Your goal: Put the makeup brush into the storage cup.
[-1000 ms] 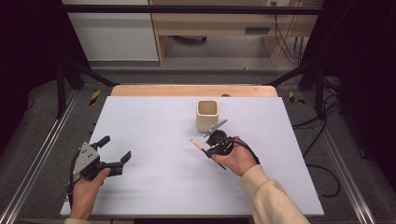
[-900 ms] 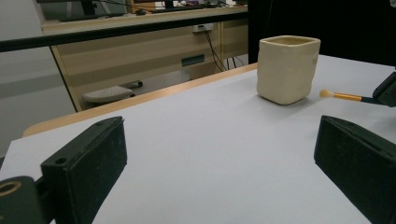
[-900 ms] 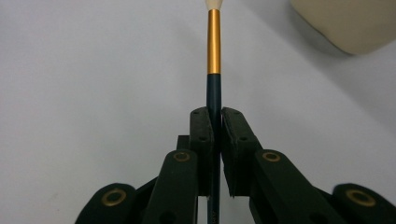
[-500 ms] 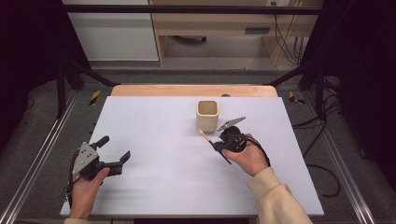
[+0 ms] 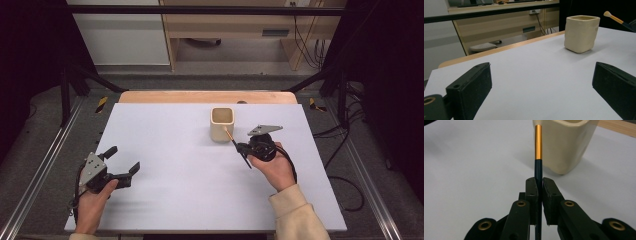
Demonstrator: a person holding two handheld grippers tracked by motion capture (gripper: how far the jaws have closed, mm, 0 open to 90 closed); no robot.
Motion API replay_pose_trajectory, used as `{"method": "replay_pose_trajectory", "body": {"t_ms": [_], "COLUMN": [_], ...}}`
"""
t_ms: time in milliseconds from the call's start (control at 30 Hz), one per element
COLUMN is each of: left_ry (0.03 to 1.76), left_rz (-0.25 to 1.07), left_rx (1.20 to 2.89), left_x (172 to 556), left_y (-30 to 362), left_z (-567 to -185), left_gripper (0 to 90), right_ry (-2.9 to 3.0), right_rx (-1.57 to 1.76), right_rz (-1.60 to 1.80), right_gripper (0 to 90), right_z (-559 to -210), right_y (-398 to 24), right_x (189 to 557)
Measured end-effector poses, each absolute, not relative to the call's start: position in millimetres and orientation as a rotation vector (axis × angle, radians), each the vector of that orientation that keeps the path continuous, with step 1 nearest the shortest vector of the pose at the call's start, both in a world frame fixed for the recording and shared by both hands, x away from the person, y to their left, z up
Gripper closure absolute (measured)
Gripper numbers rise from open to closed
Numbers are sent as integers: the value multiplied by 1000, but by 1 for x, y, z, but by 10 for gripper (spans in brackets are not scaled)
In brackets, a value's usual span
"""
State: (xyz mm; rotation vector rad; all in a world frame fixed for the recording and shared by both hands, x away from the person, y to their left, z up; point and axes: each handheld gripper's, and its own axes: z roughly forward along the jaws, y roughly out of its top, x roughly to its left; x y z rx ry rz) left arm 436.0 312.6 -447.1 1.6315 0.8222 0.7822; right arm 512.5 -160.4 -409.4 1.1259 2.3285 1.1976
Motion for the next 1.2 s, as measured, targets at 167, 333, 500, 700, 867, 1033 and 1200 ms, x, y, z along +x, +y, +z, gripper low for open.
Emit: {"method": "replay_pose_trajectory", "body": {"t_ms": [167, 333, 500, 700, 867, 1033, 1200], "left_ry": [826, 826, 827, 828, 826, 830, 832], "left_rz": [784, 779, 779, 779, 775, 769, 768], "left_rx": [1623, 1622, 1618, 1608, 1609, 1622, 1630], "left_x": [436, 437, 437, 437, 437, 437, 438], "left_y": [314, 314, 314, 316, 315, 314, 312], "left_z": [-446, -447, -446, -445, -445, -448, -449], "left_gripper": [18, 18, 18, 18, 18, 18, 18], "right_ry": [2303, 2269, 2205, 2107, 2026, 1946, 1886], "right_rx": [1139, 1103, 1057, 1025, 984, 961, 936], "right_rz": [1213, 1189, 1233, 1293, 1322, 1363, 1412], "right_gripper": [835, 835, 835, 835, 835, 835, 835], "right_z": [-411, -416, -414, -414, -410, -398, -383], "right_y": [-166, -168, -169, -173, -174, -178, -179], "right_x": [514, 514, 513, 509, 508, 512, 517]}}
